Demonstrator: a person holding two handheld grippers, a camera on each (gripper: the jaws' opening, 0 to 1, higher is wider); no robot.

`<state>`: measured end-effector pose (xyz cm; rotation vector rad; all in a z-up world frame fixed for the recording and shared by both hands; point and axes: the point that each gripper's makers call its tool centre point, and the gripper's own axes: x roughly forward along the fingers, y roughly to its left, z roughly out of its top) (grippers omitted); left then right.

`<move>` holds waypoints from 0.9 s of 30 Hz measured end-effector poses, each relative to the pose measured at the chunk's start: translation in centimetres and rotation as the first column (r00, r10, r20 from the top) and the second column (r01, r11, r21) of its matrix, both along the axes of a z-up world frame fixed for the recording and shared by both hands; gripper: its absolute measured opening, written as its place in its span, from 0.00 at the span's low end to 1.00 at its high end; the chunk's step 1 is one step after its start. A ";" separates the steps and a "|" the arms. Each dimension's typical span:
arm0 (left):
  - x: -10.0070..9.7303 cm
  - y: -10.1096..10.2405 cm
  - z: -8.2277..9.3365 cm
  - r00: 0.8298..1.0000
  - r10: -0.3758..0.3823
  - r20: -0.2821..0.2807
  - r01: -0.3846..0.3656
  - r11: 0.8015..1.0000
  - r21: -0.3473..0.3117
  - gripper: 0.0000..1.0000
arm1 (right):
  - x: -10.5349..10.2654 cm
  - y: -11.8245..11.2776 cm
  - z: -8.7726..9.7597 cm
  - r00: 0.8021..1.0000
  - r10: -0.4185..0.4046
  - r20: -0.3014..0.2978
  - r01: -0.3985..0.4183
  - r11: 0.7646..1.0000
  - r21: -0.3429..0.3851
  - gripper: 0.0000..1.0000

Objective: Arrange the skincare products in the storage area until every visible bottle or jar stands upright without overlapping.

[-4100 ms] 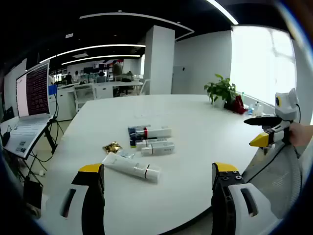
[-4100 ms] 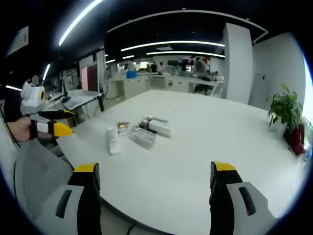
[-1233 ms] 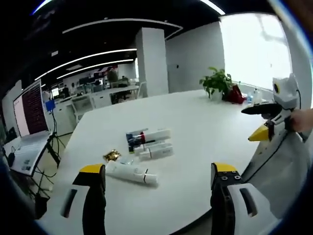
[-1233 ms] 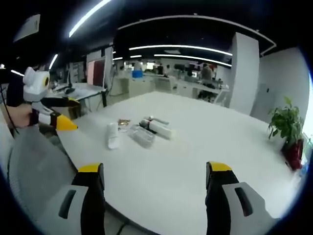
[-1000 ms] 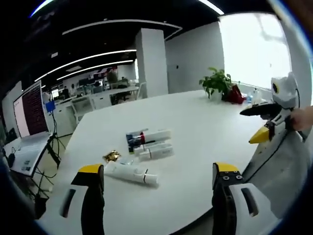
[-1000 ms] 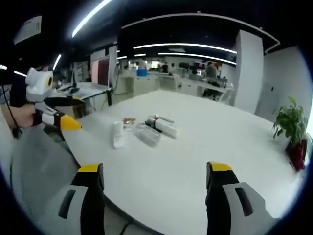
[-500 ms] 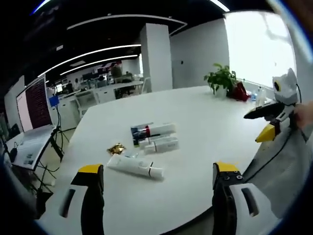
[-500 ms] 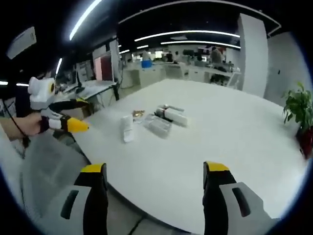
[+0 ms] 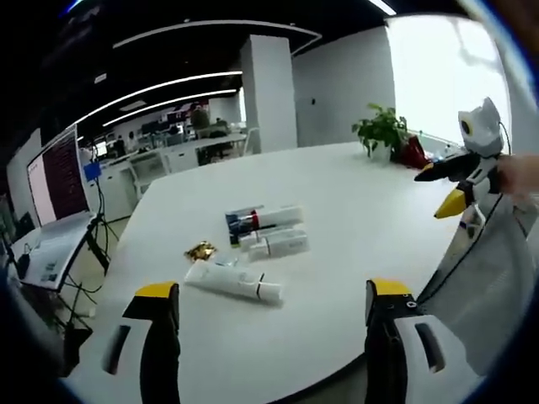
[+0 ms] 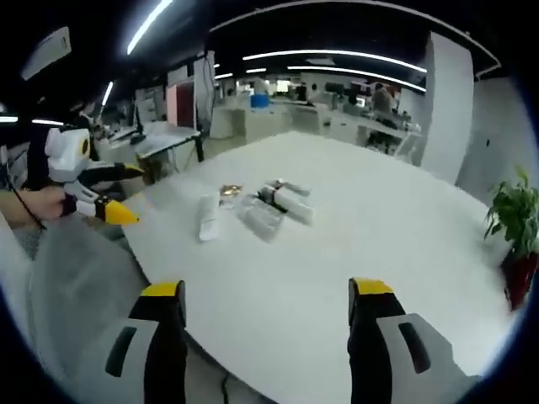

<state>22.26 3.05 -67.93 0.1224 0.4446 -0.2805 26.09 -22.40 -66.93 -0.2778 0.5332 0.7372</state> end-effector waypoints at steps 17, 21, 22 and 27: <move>-0.3 -0.2 -0.9 0.999 -0.038 -0.038 0.039 0.999 0.011 0.81 | 4.6 1.0 2.0 0.991 0.125 0.037 -0.121 0.988 -0.094 0.76; -0.4 -0.7 -0.6 0.998 -0.053 -0.029 0.053 0.999 0.005 0.80 | 6.4 1.5 2.6 0.990 0.131 0.045 -0.126 0.988 -0.092 0.76; -0.4 -0.9 -0.6 0.998 -0.057 -0.034 0.057 0.998 0.004 0.80 | 6.9 1.6 2.6 0.990 0.137 0.044 -0.132 0.986 -0.105 0.76; -0.2 -0.9 -0.6 0.996 -0.076 -0.034 0.077 0.997 0.015 0.80 | 8.7 2.0 2.0 0.985 0.167 0.048 -0.158 0.975 -0.156 0.75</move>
